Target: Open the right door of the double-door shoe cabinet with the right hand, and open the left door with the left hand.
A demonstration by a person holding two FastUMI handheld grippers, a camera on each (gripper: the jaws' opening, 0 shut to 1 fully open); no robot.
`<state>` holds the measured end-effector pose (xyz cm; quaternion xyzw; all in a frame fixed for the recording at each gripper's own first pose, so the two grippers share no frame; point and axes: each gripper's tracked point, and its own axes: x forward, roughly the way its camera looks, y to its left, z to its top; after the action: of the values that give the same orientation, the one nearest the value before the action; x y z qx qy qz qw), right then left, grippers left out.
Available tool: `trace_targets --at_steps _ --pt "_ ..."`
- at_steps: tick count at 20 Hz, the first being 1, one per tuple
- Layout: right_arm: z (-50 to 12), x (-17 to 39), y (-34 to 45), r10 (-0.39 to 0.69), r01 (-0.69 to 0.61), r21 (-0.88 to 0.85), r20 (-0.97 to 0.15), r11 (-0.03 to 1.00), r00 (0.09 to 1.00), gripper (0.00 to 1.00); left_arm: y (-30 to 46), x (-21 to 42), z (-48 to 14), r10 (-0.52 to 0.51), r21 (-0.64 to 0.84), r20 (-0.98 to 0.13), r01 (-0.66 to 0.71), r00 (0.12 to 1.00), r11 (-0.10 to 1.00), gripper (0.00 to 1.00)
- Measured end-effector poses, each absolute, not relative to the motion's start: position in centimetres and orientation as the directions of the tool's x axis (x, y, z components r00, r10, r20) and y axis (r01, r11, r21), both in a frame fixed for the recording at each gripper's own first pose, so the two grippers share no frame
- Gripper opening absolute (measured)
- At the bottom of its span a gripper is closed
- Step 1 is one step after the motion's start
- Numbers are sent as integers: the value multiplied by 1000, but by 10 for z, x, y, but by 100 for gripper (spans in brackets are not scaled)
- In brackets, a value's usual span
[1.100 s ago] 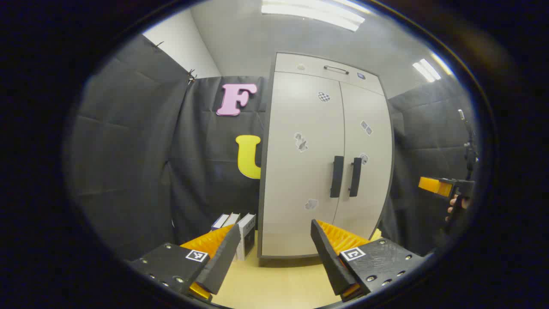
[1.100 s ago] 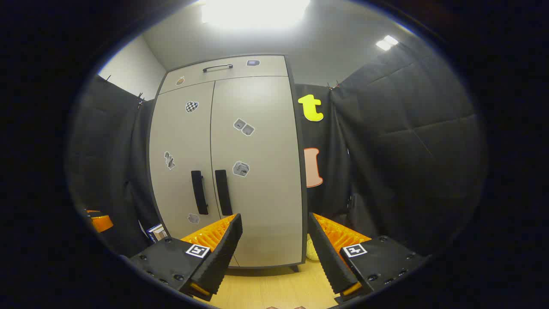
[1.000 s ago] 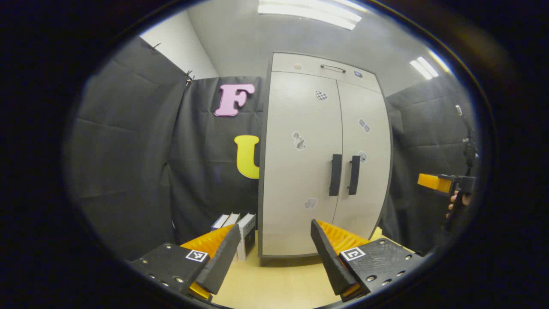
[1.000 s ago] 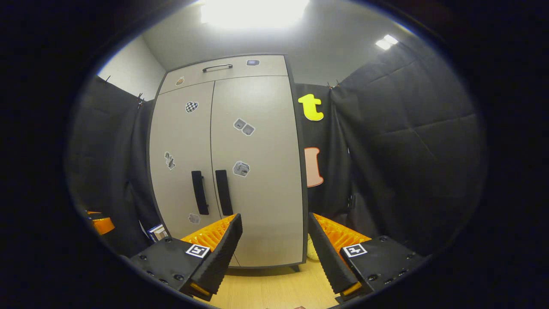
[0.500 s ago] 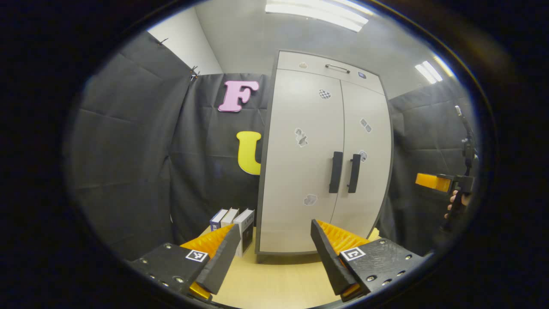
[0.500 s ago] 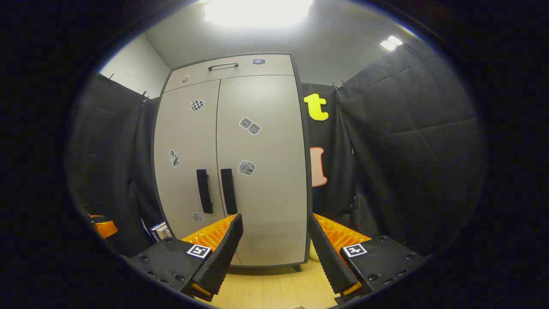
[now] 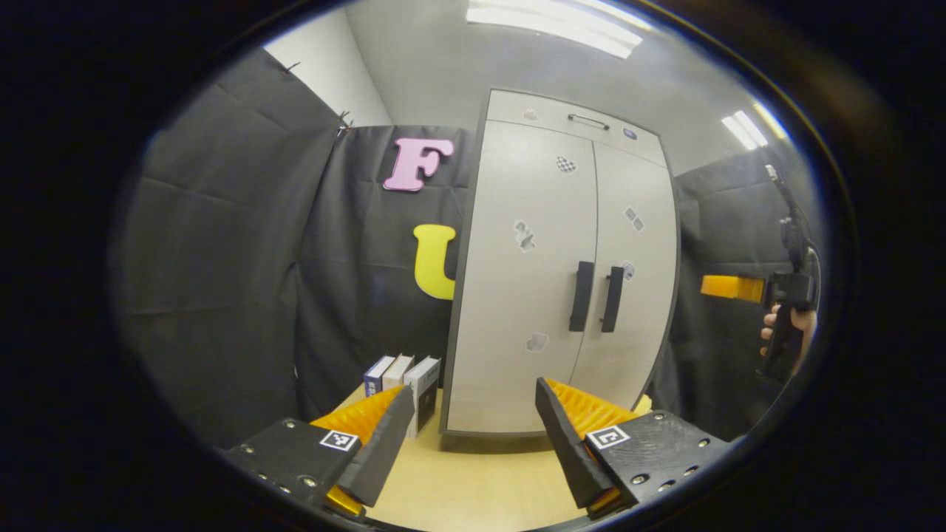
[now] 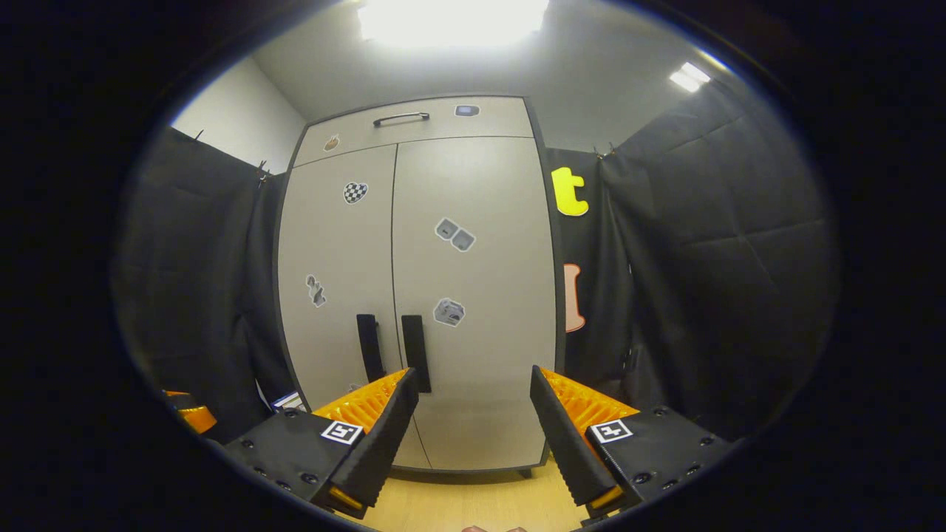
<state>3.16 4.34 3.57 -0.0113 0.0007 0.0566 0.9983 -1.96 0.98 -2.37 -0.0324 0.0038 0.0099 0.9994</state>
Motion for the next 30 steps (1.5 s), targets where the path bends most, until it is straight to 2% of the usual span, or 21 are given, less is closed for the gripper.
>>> trace_targets --at_steps 10,11,12,17,18,22,23,26,27,28,30 --pt "50 97 97 188 -188 -18 -16 982 982 96 40 -37 -47 84 -136 -55 -90 995 987 96" --pt "51 108 102 192 -192 -36 -5 981 981 92 46 -40 -50 97 -143 -67 -106 993 984 96" --pt "50 119 104 184 -184 -58 -5 981 983 96 53 -43 -51 115 -141 -74 -125 991 982 96" --pt "32 163 120 168 -171 -76 -46 982 985 96 82 -61 -50 192 -138 -78 -201 978 970 96" --pt "28 170 122 165 -169 -84 -58 982 985 92 85 -64 -53 198 -140 -85 -208 977 968 96" --pt "21 194 131 159 -166 -89 -77 982 984 96 94 -72 -66 220 -131 -119 -235 968 963 96" --pt "19 199 132 153 -160 -87 -82 983 985 92 93 -74 -67 221 -146 -129 -239 967 960 96" --pt "8 208 135 143 -154 -87 -118 984 983 95 92 -75 -60 213 -204 -116 -233 970 951 96" --pt "4 211 136 137 -150 -95 -127 984 982 92 93 -75 -61 214 -206 -113 -234 970 950 96" --pt "1 213 138 135 -150 -103 -135 983 982 80 95 -76 -60 212 -201 -113 -231 971 952 96" --pt "-10 214 143 150 -168 -92 -178 981 973 76 98 -77 -58 214 -178 -104 -230 971 957 96"
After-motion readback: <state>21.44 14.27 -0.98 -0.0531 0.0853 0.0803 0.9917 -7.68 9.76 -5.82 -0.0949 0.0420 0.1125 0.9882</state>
